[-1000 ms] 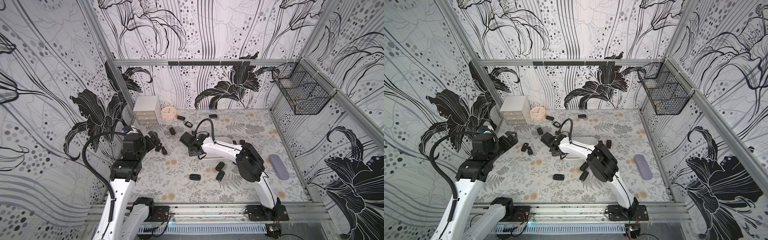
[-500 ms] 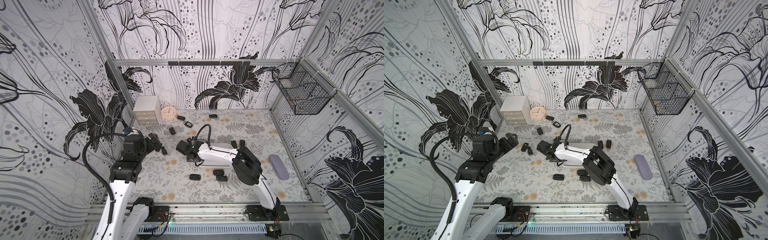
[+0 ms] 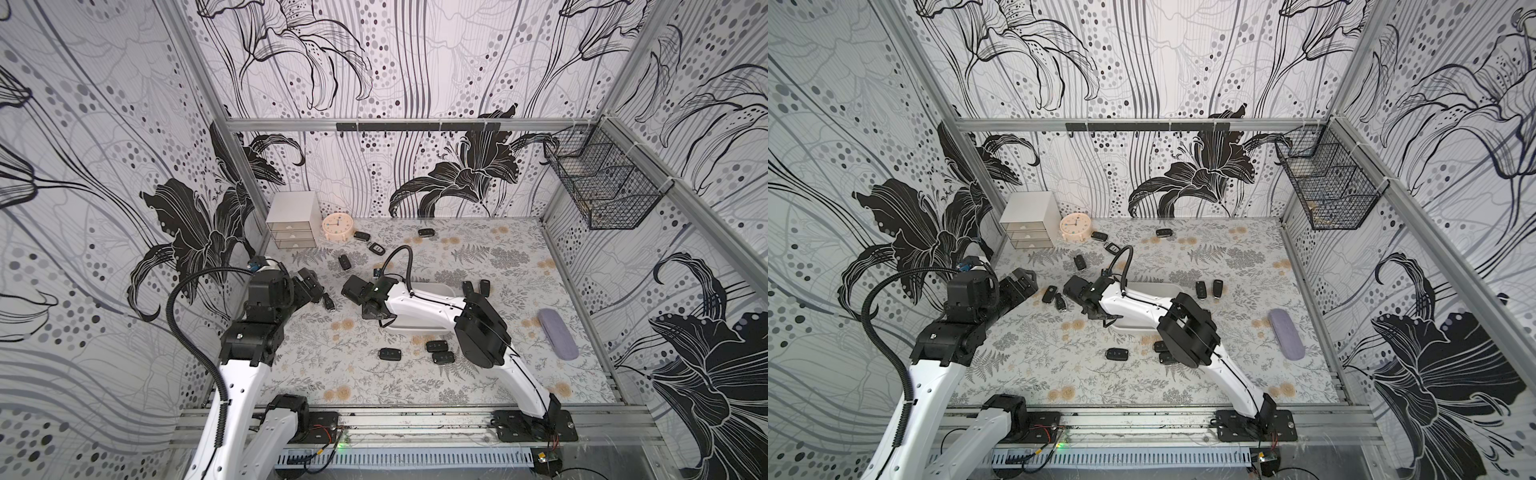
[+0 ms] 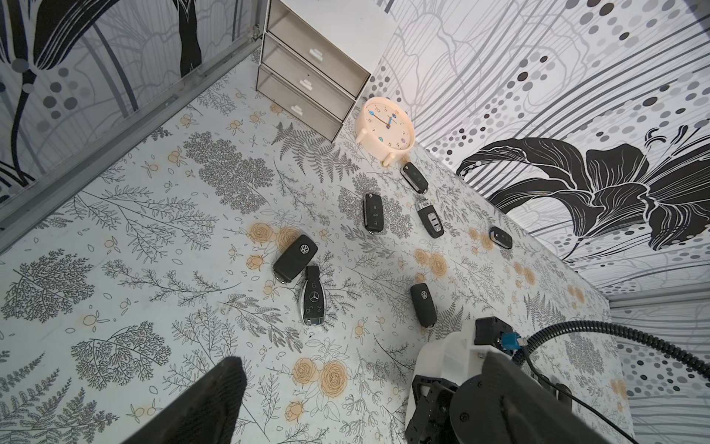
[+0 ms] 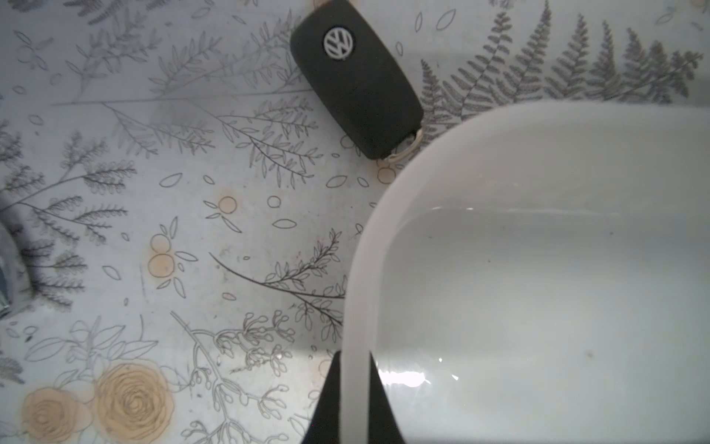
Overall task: Place the car key into the storage box
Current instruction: Place the storage box at the center of the board.
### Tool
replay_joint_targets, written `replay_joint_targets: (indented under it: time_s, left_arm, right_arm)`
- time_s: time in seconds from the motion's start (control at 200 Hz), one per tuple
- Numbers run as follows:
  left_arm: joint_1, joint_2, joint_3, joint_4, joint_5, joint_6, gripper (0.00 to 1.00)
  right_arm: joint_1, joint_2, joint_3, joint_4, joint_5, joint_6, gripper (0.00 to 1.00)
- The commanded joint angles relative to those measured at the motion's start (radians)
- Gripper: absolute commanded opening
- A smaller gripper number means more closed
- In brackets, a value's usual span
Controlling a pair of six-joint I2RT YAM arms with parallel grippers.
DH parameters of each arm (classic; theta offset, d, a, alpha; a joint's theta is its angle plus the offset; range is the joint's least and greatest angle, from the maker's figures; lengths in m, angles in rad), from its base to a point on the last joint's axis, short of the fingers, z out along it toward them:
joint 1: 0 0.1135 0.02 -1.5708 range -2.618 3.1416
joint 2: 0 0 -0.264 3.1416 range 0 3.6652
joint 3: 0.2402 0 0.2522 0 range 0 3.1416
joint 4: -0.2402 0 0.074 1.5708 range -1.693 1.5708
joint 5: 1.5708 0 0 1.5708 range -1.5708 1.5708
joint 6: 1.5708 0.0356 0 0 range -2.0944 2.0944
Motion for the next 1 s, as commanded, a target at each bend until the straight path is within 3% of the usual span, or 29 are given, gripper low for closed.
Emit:
replay_joint_targets:
  time_s: [0.0,0.07,0.25,0.32,0.466,0.566,0.586,0.726,0.996]
  left_arm:
    - [-0.003,0.002,0.036,-0.009,-0.013,0.017,0.99]
    - [-0.007,0.004,0.046,-0.014,-0.012,0.020,0.99]
    - [-0.011,0.016,0.057,-0.011,0.009,0.028,1.00]
    - [-0.011,0.026,0.061,-0.007,0.026,0.027,1.00]
    - [-0.012,0.049,0.069,0.002,0.056,0.015,0.99]
    - [-0.015,0.064,0.058,0.021,0.079,-0.006,1.00]
    - [-0.017,0.067,0.054,0.026,0.083,-0.010,1.00]
    - [-0.047,0.089,0.023,0.049,0.076,-0.047,0.99]
    - [-0.205,0.193,0.017,0.059,-0.113,-0.121,0.99]
  right_arm:
    - [0.008,0.049,0.052,0.020,-0.068,0.009,0.13]
    - [0.009,0.048,0.066,0.017,-0.072,0.007,0.29]
    - [0.009,-0.026,0.033,0.047,-0.051,-0.022,0.58]
    - [0.009,-0.073,0.004,0.068,-0.045,-0.048,0.64]
    - [0.007,-0.204,-0.127,0.124,-0.013,-0.105,0.89]
    - [0.007,-0.310,-0.246,0.174,0.021,-0.148,0.95]
    - [0.007,-0.331,-0.277,0.182,0.030,-0.154,0.99]
    - [-0.004,-0.451,-0.423,0.232,0.031,-0.193,1.00]
    - [-0.055,-0.661,-0.671,0.314,-0.017,-0.278,1.00]
